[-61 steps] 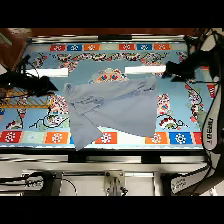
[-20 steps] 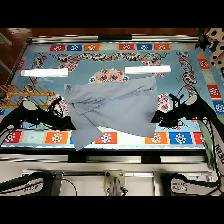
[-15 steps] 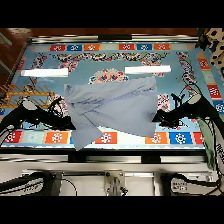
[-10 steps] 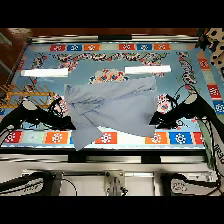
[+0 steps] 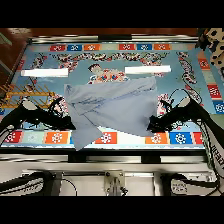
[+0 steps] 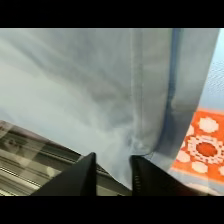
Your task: Fold the shirts.
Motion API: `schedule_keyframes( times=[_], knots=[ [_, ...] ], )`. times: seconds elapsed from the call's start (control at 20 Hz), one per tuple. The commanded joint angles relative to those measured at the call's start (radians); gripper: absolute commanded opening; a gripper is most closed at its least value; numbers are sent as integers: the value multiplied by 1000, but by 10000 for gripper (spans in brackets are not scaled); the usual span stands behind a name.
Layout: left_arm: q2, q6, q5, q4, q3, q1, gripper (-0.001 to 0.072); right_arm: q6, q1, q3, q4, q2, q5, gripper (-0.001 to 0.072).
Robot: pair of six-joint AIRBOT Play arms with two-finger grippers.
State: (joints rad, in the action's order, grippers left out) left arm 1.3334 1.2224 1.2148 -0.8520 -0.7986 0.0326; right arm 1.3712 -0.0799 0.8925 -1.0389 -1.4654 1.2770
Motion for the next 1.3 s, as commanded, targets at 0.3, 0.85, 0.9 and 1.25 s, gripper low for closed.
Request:
schedule_keyframes(
  times=[0.3,0.85,0.9,1.25],
  knots=[
    [-1,-7,6,0,-97,58,27,-6,-10,112,53,0,-40,49],
    [-1,-6,28,0,-194,56,27,119,-51,308,-5,-45,-296,48],
    [-1,-6,27,0,-194,55,28,131,-51,308,-9,-53,-308,48],
    [-1,-6,27,0,-194,54,28,109,-75,323,40,-66,-170,634]
  ],
)
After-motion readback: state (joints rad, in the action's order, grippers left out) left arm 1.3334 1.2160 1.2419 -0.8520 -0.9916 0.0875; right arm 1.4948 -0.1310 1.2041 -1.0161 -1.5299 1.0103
